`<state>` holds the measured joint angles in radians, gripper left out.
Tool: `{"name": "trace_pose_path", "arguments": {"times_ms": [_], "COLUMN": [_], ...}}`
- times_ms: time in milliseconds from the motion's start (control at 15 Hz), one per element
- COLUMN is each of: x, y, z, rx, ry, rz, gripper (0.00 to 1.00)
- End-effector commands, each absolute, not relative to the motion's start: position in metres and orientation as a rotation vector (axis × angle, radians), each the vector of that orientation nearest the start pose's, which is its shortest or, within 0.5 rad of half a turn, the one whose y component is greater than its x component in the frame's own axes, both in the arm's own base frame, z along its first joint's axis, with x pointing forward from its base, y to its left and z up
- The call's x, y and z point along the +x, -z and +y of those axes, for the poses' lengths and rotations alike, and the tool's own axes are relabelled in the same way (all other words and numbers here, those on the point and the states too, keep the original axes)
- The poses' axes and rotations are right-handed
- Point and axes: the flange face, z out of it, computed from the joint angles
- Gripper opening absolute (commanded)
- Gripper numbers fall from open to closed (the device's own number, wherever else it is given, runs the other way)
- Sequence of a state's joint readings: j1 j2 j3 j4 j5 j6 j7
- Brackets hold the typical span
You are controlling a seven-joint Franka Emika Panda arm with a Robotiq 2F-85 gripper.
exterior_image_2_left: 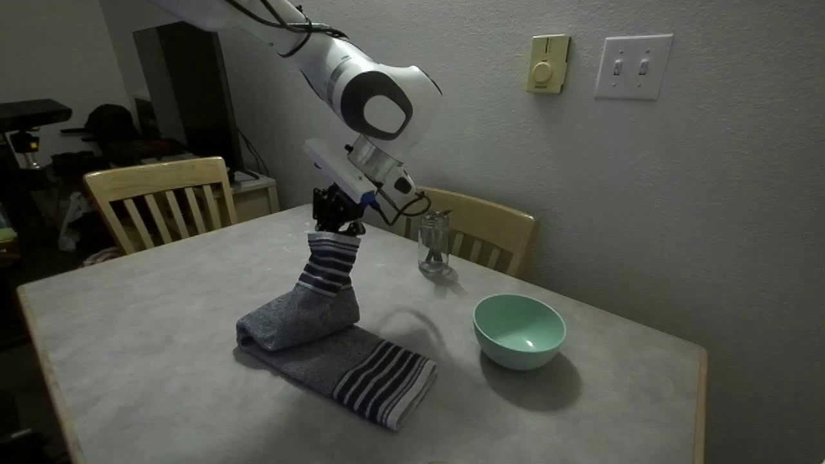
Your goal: Unfold the towel once from right to left
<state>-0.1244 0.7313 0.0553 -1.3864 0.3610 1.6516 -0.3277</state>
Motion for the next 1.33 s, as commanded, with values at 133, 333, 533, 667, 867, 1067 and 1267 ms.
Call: {"name": "trace_pose_path", "arguments": {"times_ms": [133,333,533,667,867,1067,1267], "x": [0.682,0.694,0.706,0.71,0.714,0.72,0.725], "y": [-0.275,-0.272,-0.266,-0.259,-0.248,-0.238,-0.233], "z": [0.033,0.072,0.117,0.147,0.178,0.19,0.19], "rx": [-2.654,-2.652,-2.632,-2.631,-2.643,-2.664,-2.652], "ry": [-0.479,-0.387,-0.289,-0.236,-0.199,-0.149,-0.135], "rz": [-0.196,-0.147,-0.069,-0.026,0.042,0.106,0.078], "gripper": [0.01,0.01,0.01,0.01,0.01,0.01,0.01]}}
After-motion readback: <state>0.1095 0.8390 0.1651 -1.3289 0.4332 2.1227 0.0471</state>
